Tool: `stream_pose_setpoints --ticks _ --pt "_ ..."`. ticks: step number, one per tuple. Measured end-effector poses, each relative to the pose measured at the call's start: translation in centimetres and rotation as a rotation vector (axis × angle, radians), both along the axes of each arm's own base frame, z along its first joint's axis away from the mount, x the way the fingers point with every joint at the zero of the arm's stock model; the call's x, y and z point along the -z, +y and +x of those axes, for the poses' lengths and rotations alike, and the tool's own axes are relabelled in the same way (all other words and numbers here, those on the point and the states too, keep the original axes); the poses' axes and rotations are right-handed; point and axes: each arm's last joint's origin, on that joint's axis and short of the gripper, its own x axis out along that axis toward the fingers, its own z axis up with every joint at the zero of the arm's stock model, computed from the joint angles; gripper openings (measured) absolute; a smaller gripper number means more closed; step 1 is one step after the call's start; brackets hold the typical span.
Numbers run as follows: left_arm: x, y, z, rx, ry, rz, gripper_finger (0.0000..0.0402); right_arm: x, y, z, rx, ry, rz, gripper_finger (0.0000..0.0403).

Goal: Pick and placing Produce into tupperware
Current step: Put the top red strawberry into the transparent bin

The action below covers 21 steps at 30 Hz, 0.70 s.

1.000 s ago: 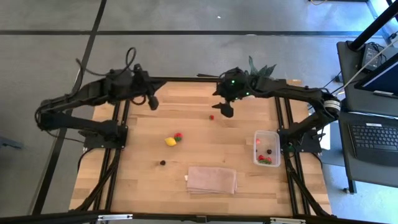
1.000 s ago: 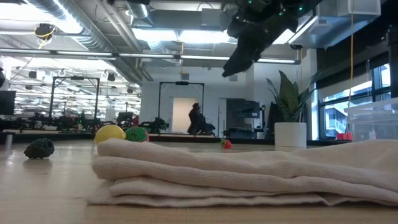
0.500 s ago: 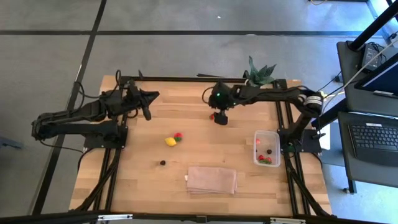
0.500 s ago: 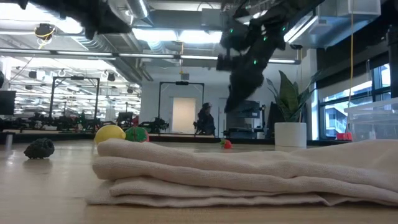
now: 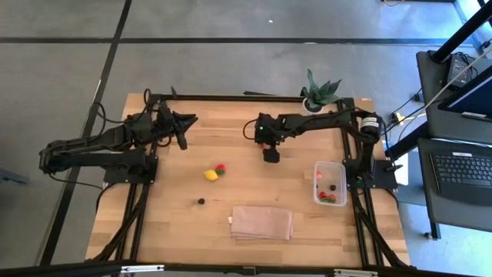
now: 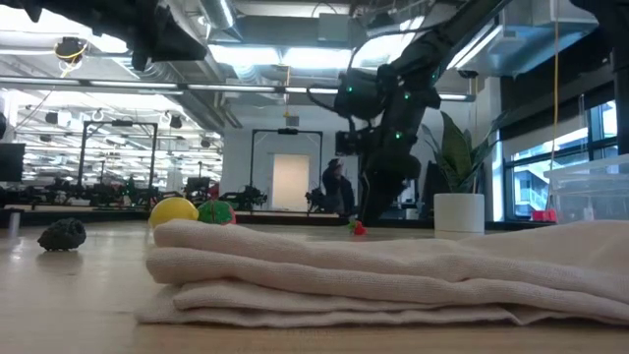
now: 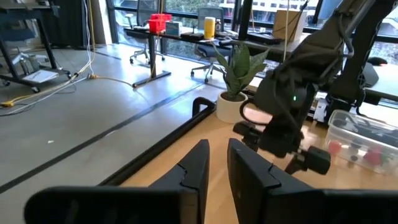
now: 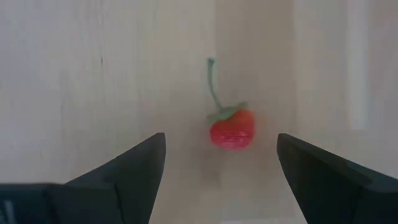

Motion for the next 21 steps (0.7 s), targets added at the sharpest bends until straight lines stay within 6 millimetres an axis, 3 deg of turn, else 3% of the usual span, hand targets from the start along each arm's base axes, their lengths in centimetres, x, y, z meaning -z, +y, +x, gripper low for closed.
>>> stream_pose_setpoints --ticks 5,13,21 --pt "0.0 0.0 0.0 0.0 0.001 0.0 0.006 1.4 0.0 0.3 -0.003 0.023 0.011 0.0307" --pt "0.0 0.0 0.0 0.001 0.003 -0.001 0.007 1.4 -0.1 0.5 -0.005 0.004 0.004 0.0305" --pt "0.1 0.0 0.0 0.001 0.007 -0.002 0.0078 1.4 -0.1 0.6 -0.001 -0.002 -0.002 0.0226"
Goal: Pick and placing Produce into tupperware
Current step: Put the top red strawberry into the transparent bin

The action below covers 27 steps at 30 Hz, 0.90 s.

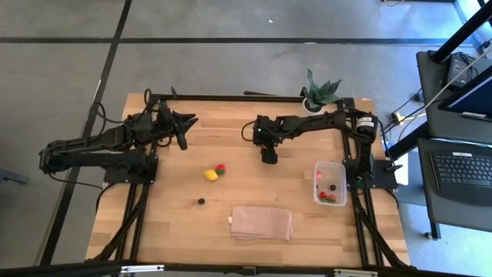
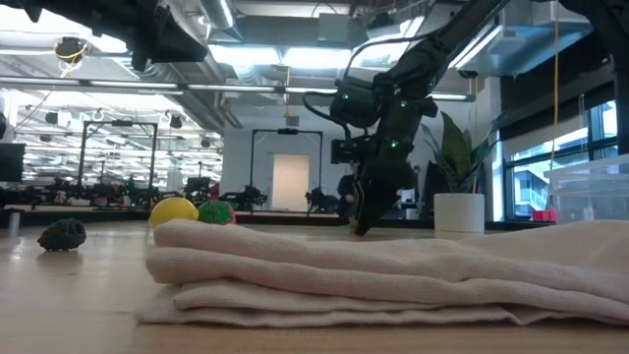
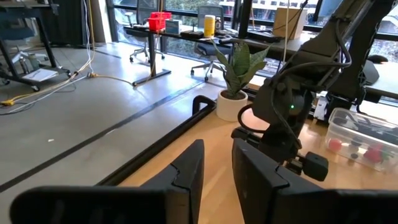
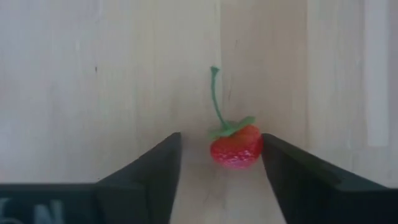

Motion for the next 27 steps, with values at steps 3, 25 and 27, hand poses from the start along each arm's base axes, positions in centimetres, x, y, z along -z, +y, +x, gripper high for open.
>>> stream_pose_setpoints --ticks 3,25,27 --pt "0.0 0.0 0.0 0.0 0.001 0.0 0.0078 0.0 0.1 -0.1 -0.002 0.012 0.007 0.0185" --pt "0.0 0.0 0.0 0.0 0.003 -0.001 0.0025 -9.2 -0.2 0.8 0.064 0.002 0.034 0.0113" --pt "0.0 0.0 0.0 0.0 0.003 -0.001 0.0021 -12.6 0.2 0.1 0.092 0.001 0.048 0.0112"
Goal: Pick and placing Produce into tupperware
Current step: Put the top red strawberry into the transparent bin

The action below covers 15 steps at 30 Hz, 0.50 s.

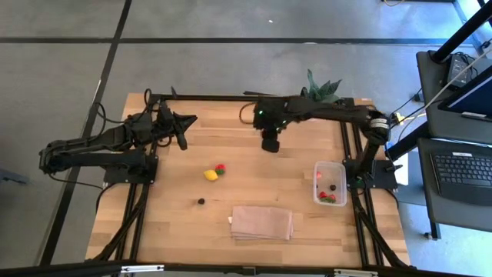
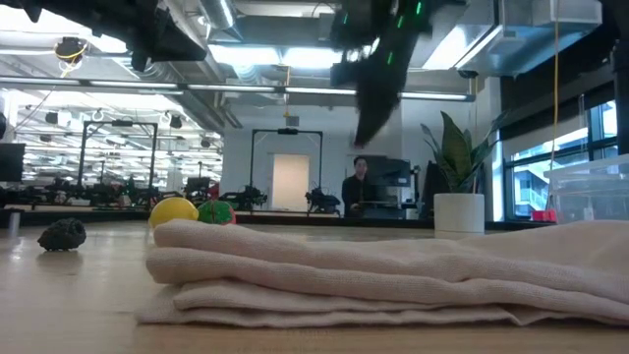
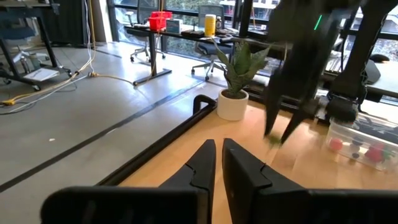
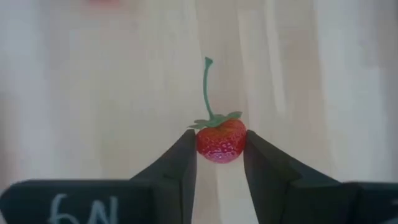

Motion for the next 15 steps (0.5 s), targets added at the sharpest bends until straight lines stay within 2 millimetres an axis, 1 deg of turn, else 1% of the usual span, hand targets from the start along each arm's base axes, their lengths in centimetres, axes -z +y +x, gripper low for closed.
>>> stream_pose_setpoints --ticks 2,5,6,8,11,13,15 --pt "0.0 0.0 0.0 0.0 0.0 0.0 0.0016 -3.2 0.5 -1.1 0.044 0.009 0.026 0.0112" --pt "0.0 0.0 0.0 0.0 -0.004 0.001 0.001 -7.3 1.7 -3.5 0.15 0.028 0.076 0.0113" --pt "0.0 0.0 0.0 0.001 -0.004 0.001 0.0008 -8.5 2.1 -4.5 0.198 0.021 0.088 0.0113" --pt "-0.1 0.0 0.0 0.001 -0.006 0.001 0.0004 -10.4 3.3 -6.6 0.329 0.026 0.093 0.0113" --pt "-0.1 0.0 0.0 0.0 -0.006 0.002 0.0001 -11.7 5.0 -9.8 0.55 0.044 0.041 0.0113" --pt "-0.1 0.0 0.0 -0.003 -0.006 0.002 0.0003 -11.8 6.3 -11.9 0.66 0.059 0.023 0.0114" --pt "-0.1 0.0 0.0 -0.003 -0.009 0.003 0.0007 -11.4 7.4 -13.8 0.749 0.069 0.043 0.0114"
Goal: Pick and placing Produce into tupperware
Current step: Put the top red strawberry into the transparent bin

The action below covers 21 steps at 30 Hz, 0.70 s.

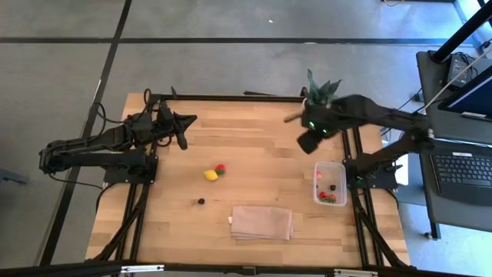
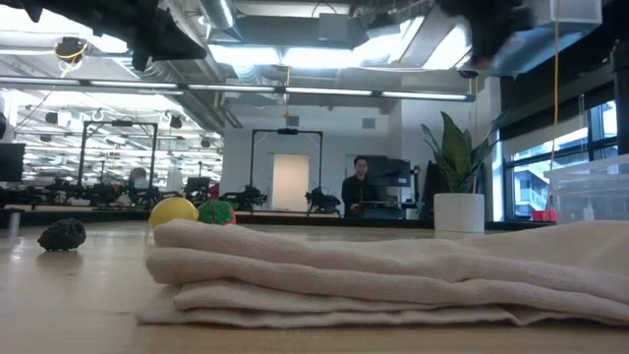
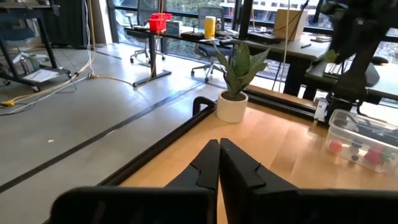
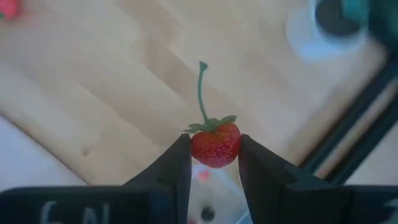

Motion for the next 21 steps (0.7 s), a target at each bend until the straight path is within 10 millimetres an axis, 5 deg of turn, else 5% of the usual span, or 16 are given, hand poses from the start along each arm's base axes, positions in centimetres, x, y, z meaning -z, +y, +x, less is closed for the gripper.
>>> stream_pose_setpoints --ticks 8,21 --pt "-0.7 0.2 0.0 -0.06 -0.047 0.05 0.0026 5.2 3.5 -5.2 0.278 0.026 0.116 0.0114" --pt "-0.9 0.3 -0.1 -0.12 -0.074 0.061 0.0046 14.2 6.8 -6.3 0.261 0.128 0.352 0.0114"
